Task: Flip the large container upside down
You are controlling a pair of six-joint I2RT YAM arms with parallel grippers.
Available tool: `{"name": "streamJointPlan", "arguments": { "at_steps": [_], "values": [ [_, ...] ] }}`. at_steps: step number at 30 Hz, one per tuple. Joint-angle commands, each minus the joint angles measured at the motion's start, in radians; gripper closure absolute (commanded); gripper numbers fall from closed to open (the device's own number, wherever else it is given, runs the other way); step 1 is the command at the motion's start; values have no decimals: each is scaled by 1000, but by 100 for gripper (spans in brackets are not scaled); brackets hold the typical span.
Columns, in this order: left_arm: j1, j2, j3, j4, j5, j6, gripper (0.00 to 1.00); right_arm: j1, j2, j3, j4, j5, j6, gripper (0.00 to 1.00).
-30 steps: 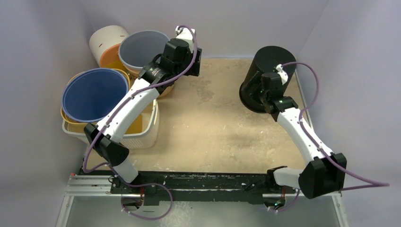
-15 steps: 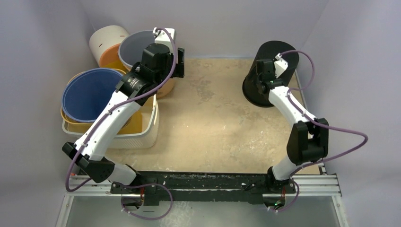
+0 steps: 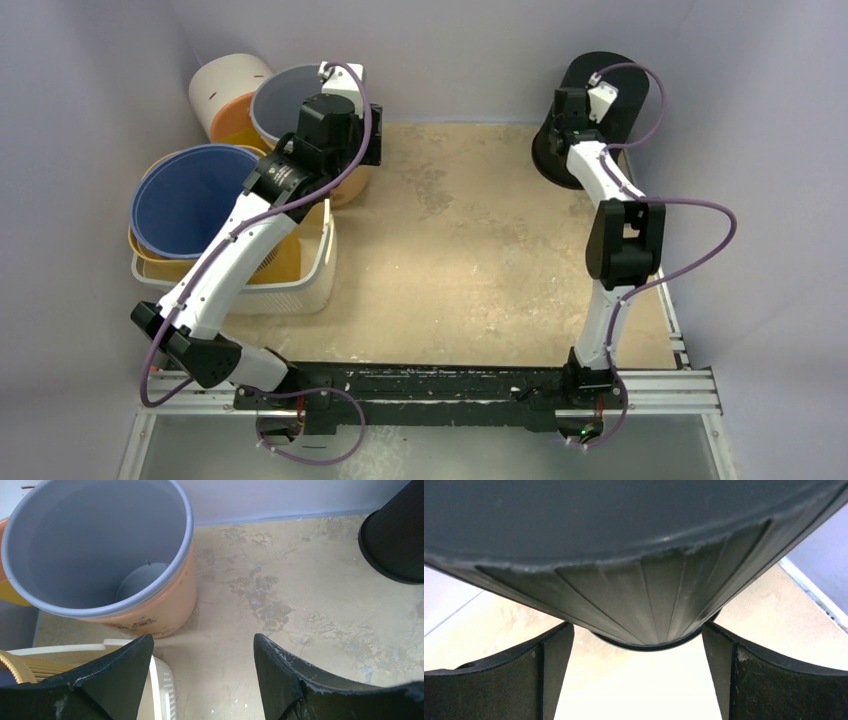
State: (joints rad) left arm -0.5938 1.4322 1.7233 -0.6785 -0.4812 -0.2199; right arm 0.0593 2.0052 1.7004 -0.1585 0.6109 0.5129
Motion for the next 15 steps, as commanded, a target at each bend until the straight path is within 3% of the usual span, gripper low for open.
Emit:
{"name": "streamJointPlan", "arguments": {
  "at_steps": [1,6,15],
  "values": [
    [14,-12,2,30,9,8,29,-36,23,101,37,145,-25,0],
    [17,-1,24,23,21,-2,29,-92,53,134,43,201,-23,0],
    [20,49,46,23,25,-8,29,-156,66,93,252,63,-193,0]
  ]
}}
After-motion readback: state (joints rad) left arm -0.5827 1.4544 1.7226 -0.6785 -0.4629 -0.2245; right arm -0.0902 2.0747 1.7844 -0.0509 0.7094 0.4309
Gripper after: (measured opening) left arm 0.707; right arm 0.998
